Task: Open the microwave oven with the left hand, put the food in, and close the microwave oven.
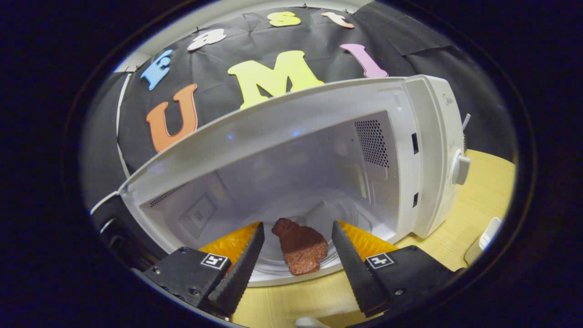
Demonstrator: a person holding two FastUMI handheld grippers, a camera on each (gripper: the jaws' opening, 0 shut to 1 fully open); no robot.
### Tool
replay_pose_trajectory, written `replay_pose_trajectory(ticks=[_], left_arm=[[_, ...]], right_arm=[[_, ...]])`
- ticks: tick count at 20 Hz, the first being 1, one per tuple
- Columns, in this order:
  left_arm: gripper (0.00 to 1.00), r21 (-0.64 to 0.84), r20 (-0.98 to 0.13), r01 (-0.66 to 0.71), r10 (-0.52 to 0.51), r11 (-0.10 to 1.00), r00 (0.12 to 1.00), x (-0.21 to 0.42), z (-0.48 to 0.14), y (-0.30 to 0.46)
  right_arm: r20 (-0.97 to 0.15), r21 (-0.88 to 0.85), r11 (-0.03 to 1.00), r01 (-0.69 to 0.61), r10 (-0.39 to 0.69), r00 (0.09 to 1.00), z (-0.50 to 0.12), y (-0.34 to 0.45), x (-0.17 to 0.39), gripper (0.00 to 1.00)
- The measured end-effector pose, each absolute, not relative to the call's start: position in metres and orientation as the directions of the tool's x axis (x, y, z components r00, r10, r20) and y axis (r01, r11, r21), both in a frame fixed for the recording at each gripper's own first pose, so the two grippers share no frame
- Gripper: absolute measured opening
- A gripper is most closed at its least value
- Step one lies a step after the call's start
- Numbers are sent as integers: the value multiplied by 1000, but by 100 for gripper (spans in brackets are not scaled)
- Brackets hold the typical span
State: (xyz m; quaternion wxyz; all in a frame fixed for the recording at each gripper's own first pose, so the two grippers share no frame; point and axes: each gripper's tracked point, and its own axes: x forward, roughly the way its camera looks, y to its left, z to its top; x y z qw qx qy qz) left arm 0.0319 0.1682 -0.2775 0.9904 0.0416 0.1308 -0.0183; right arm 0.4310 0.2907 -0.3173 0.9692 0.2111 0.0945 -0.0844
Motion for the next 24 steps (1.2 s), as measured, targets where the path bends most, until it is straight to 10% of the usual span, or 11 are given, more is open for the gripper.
replay_pose_trajectory(ticks=[11, 22, 24], left_arm=[[97, 103, -165, 20, -3, 995, 986, 17, -192, 171], [96, 107, -98, 29, -19, 994, 995, 27, -147, 170], [83, 93, -92, 19, -10, 996, 996, 31, -143, 172]], right_arm=[[-196, 149, 989, 26, 3, 981, -169, 246, 262, 99], [-211, 79, 986, 145, -126, 969, -96, 117, 72, 91], [-224, 83, 981, 176, -154, 962, -99, 100, 45, 100]])
